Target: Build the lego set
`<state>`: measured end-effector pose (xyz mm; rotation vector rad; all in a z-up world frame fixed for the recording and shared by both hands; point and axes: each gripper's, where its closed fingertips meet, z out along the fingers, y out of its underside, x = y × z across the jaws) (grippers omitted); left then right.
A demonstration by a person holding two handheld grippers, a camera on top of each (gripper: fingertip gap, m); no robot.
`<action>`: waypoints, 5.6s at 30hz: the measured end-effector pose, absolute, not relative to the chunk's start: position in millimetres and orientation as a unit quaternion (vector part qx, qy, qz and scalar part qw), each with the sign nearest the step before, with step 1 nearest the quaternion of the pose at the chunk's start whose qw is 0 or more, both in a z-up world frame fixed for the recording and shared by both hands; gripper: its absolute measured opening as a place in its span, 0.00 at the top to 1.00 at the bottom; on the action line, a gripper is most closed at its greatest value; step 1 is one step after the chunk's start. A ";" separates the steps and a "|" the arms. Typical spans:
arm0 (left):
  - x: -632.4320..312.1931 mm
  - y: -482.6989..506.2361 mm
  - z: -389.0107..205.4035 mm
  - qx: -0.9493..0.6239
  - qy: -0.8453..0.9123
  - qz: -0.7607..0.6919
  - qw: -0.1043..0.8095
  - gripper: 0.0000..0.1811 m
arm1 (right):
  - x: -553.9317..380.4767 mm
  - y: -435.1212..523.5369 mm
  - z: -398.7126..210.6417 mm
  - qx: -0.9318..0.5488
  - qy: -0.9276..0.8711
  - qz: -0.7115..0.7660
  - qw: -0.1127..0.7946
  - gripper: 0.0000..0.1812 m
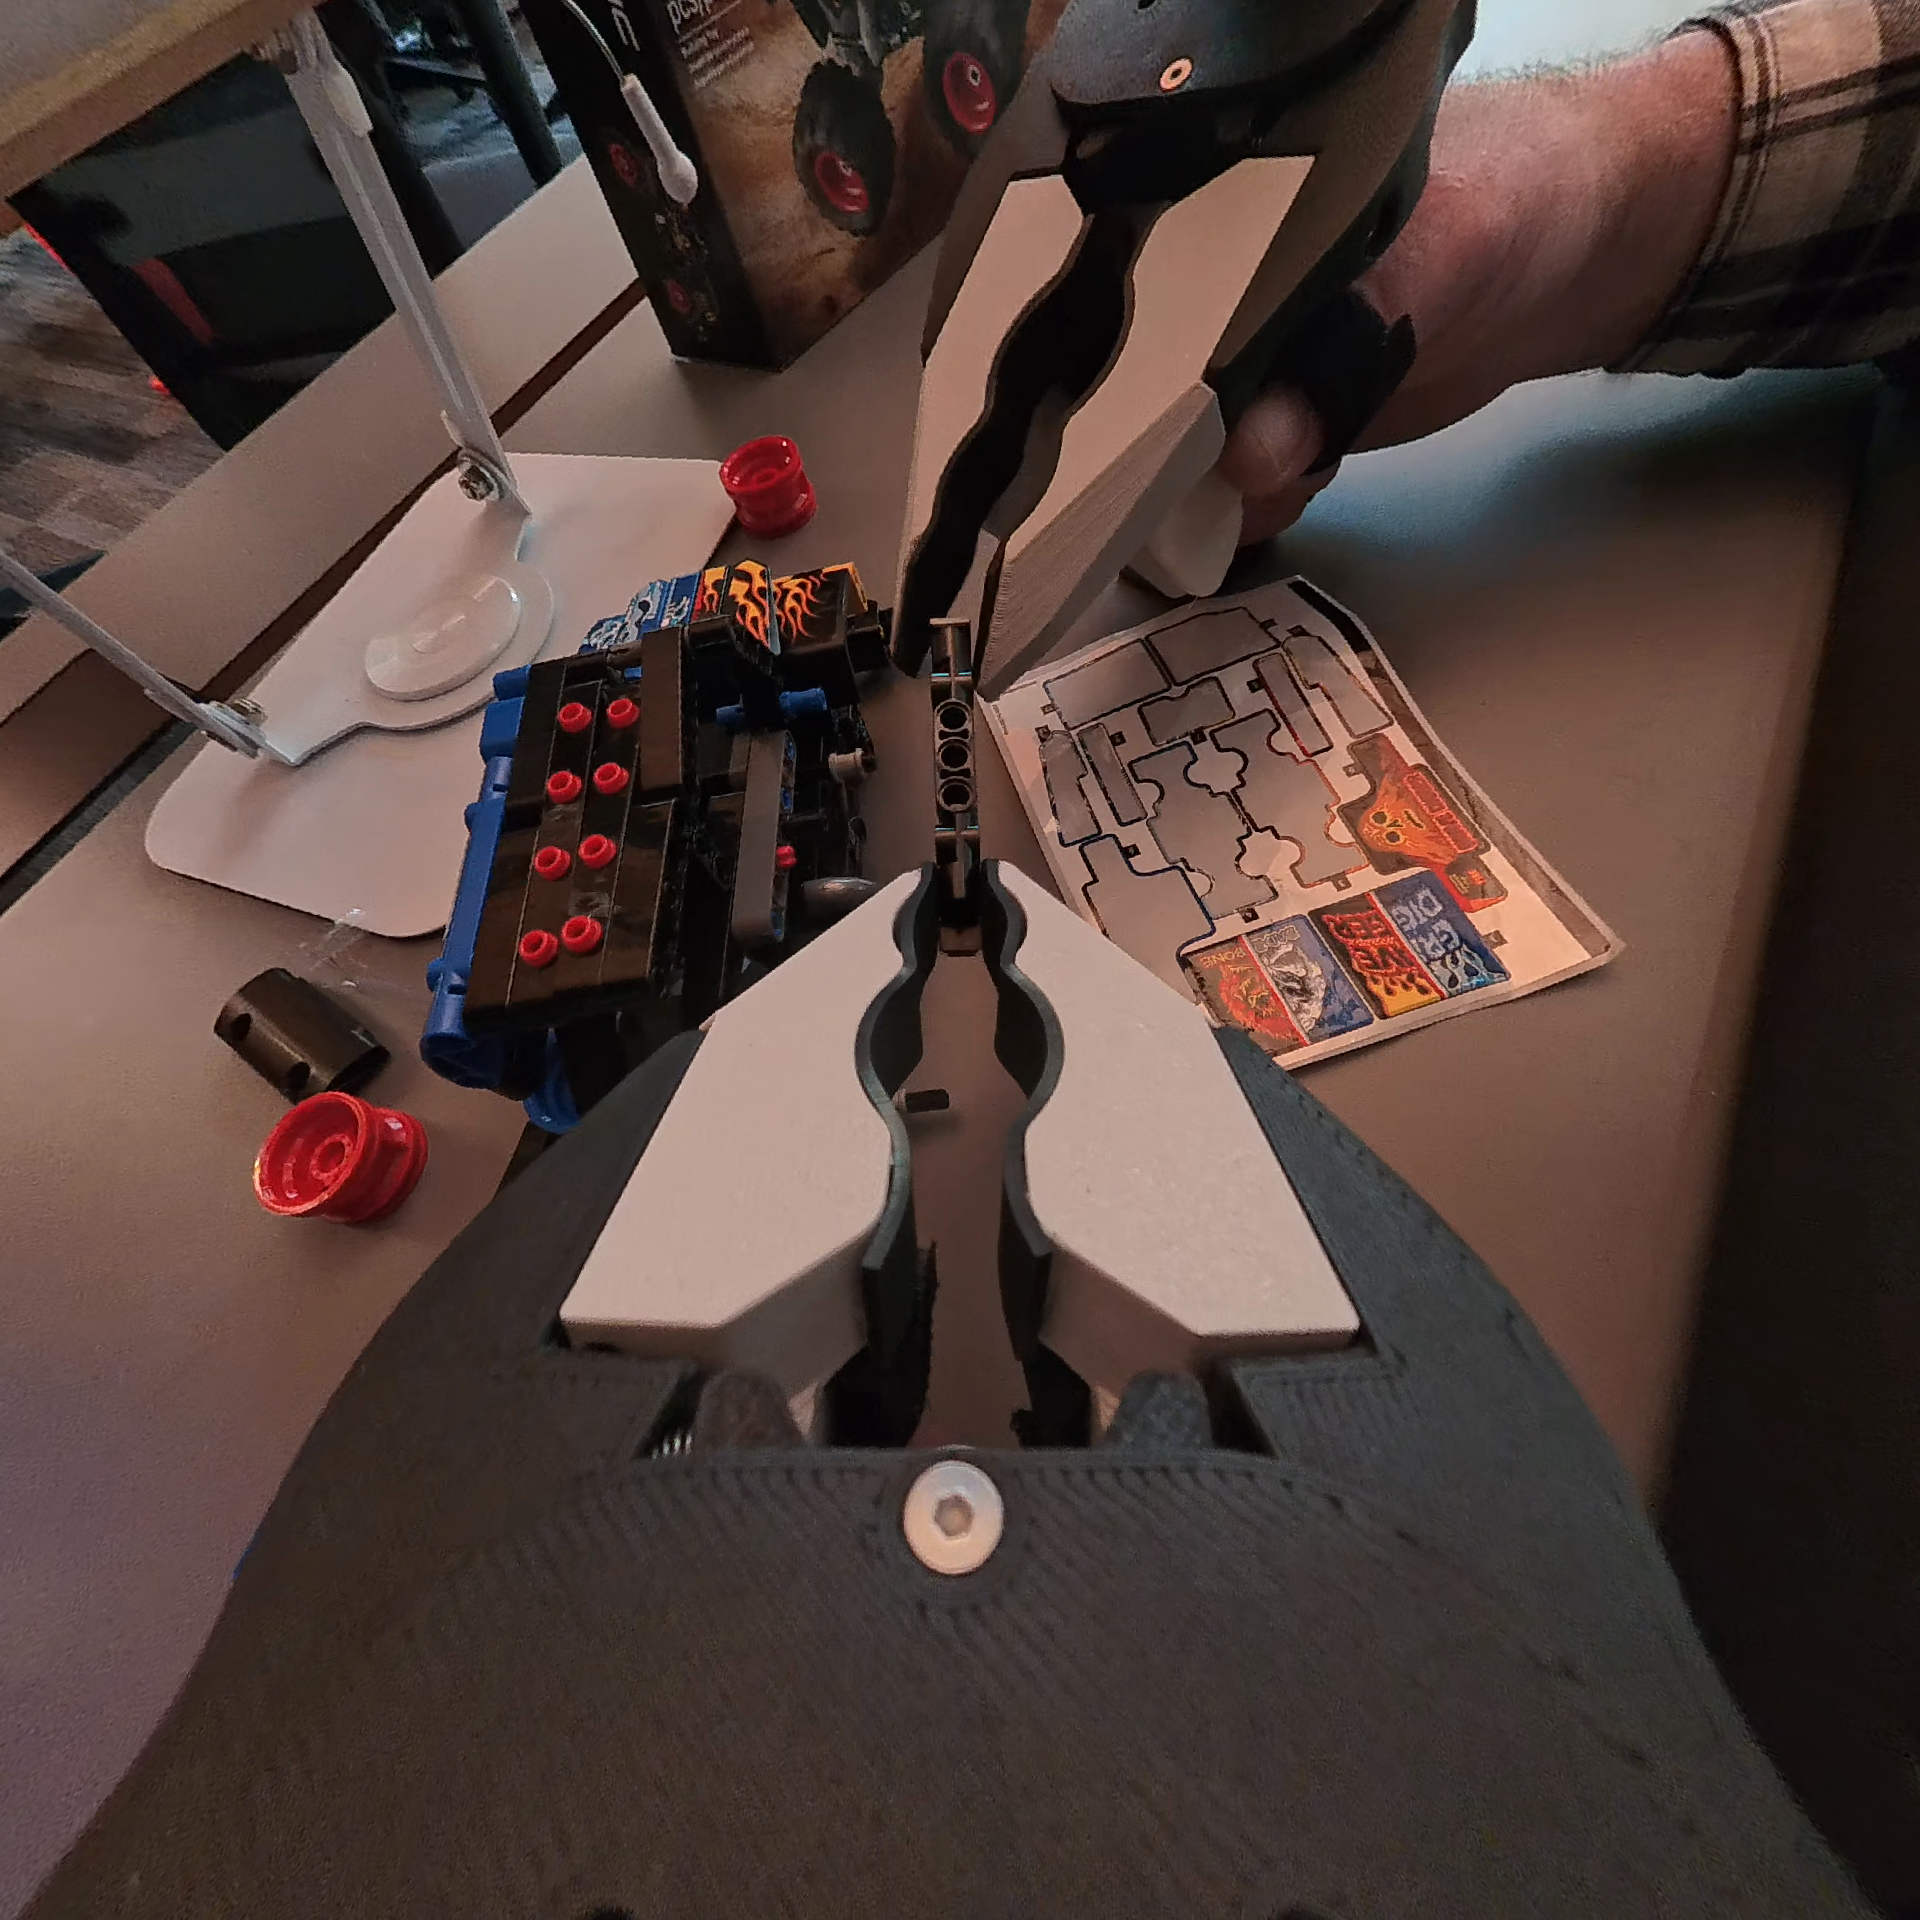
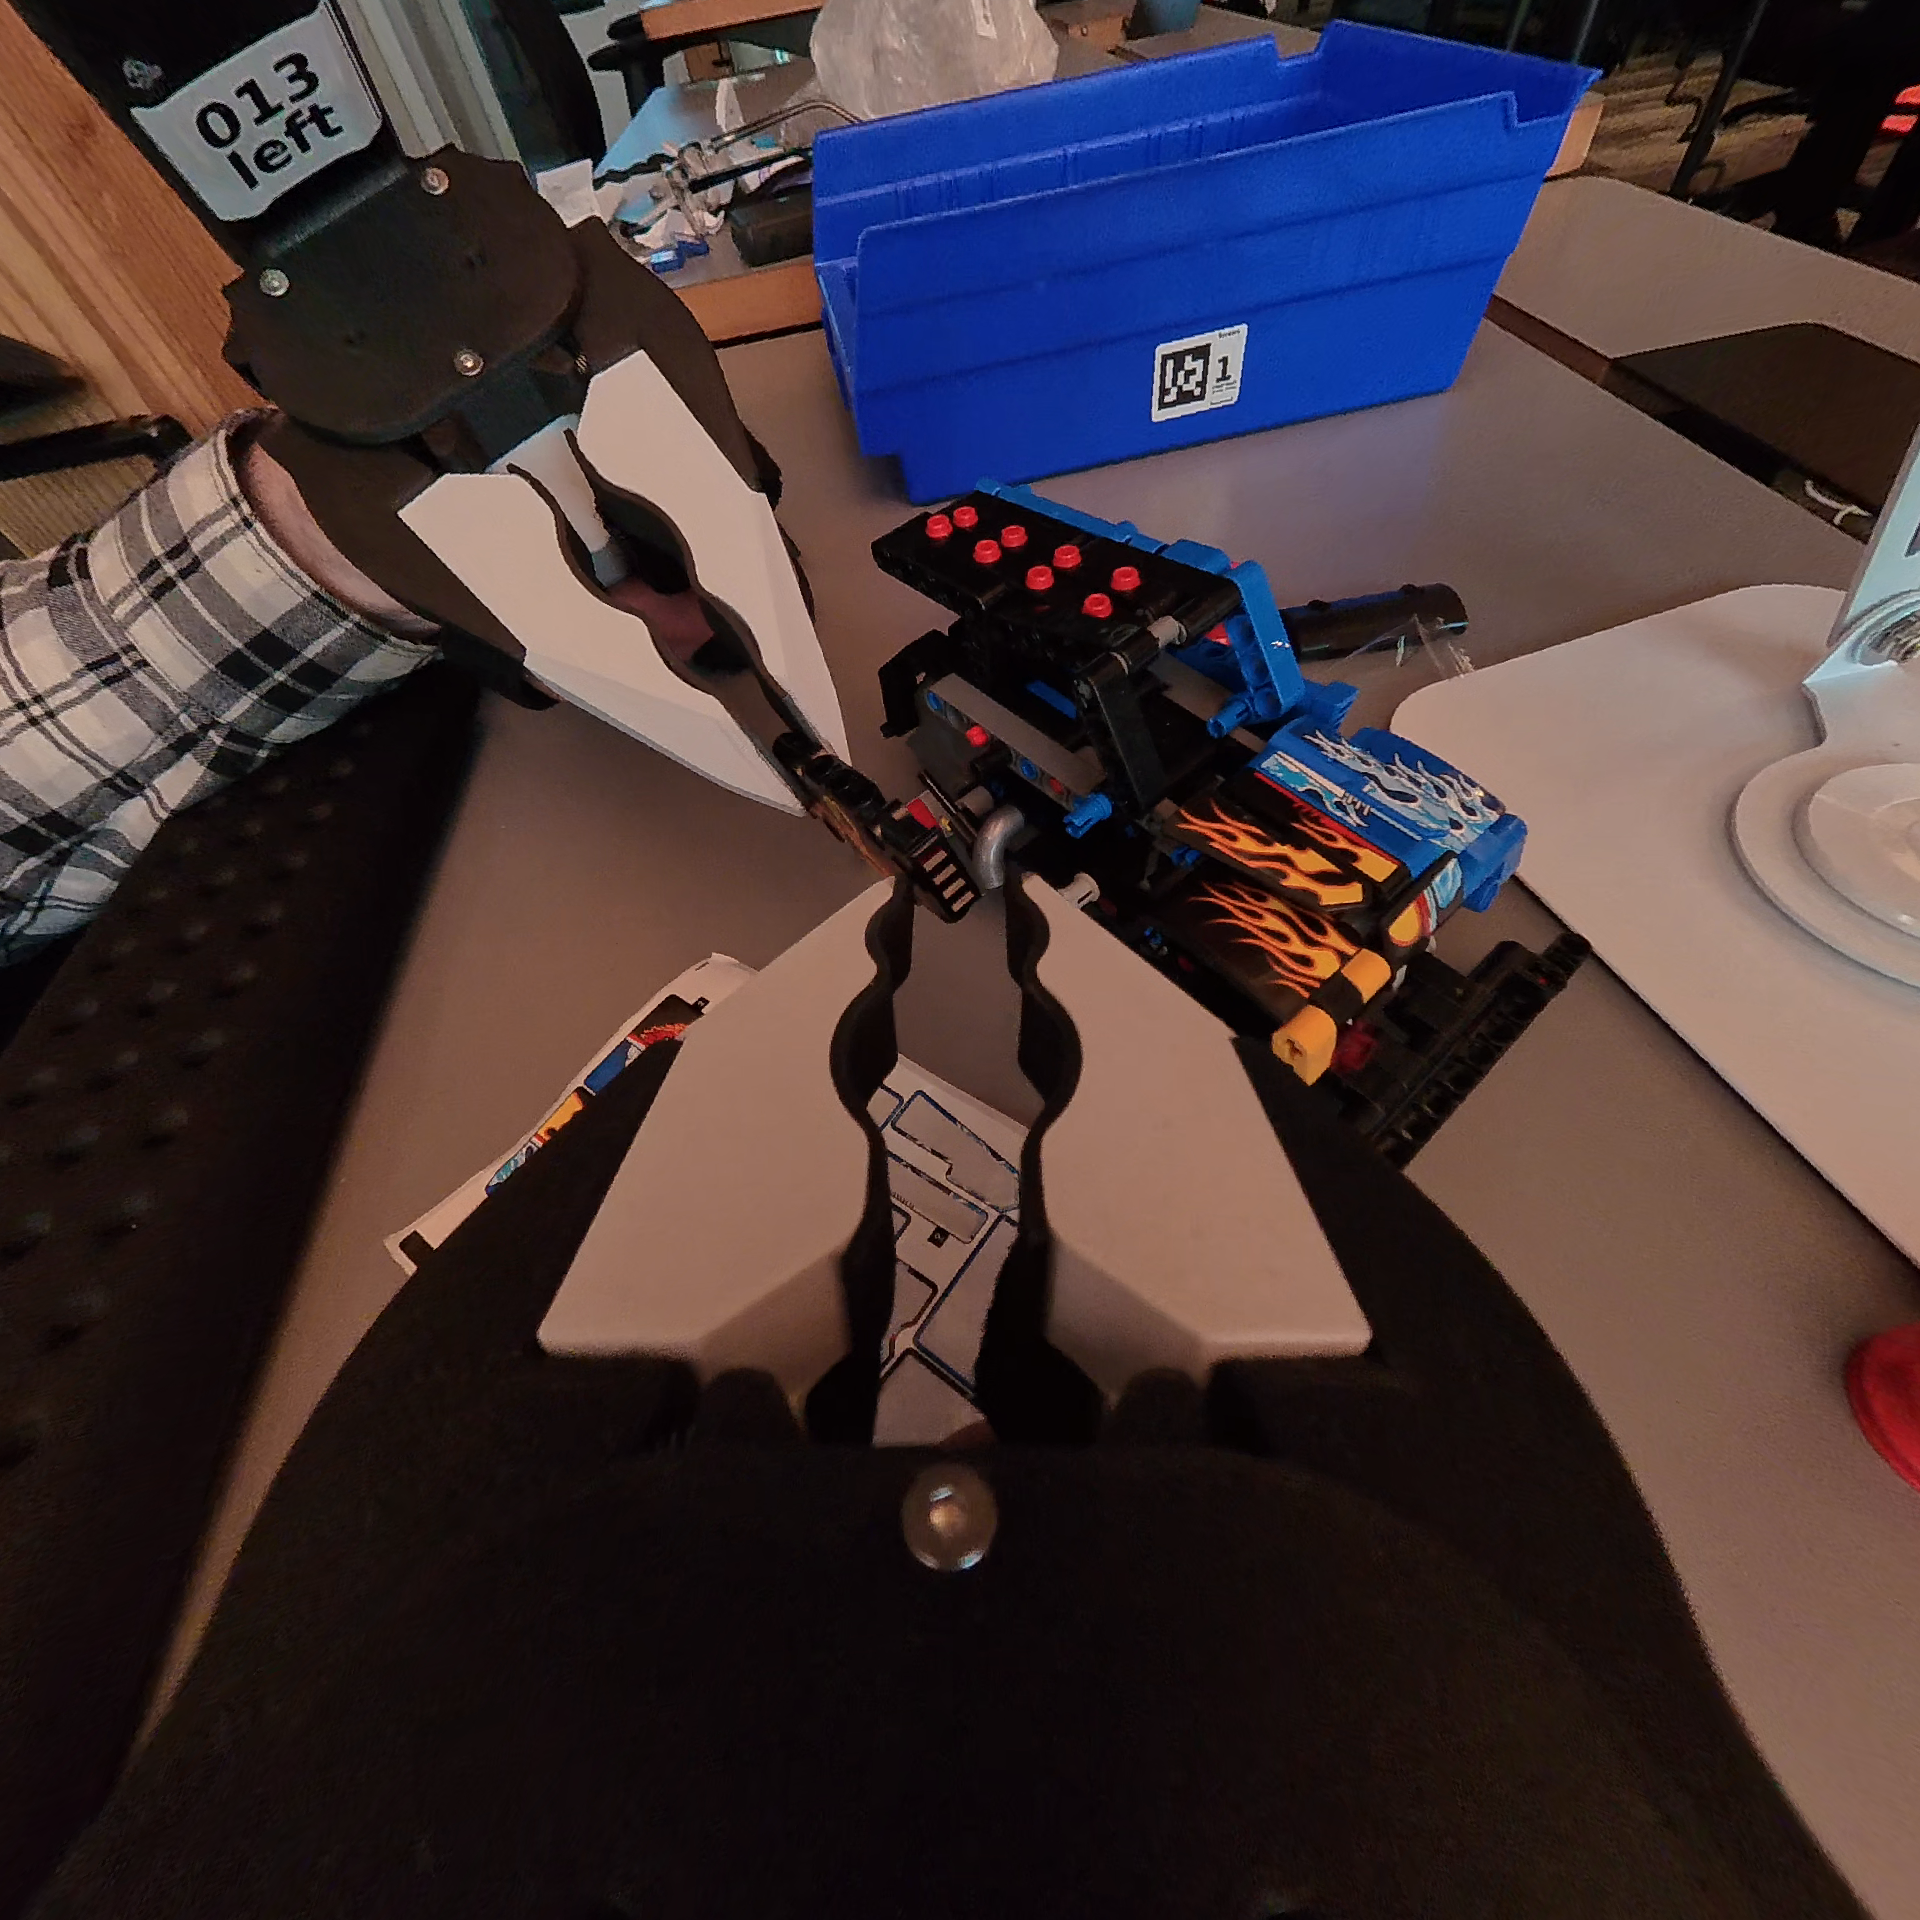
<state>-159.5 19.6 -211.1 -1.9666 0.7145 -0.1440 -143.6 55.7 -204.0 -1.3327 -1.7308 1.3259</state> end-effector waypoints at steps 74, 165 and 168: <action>-167.5 25.5 -230.4 -0.838 0.285 -0.019 0.466 0.93 | -140.5 48.5 -219.0 -0.494 -0.694 0.454 0.263 0.96; -168.6 35.3 -203.0 -0.818 0.228 -0.055 0.526 0.95 | -140.4 66.3 -205.6 -0.485 -0.677 0.460 0.309 0.96; -162.9 32.8 -202.5 -0.813 0.240 -0.067 0.526 0.96 | -139.7 65.4 -202.0 -0.476 -0.678 0.462 0.317 0.92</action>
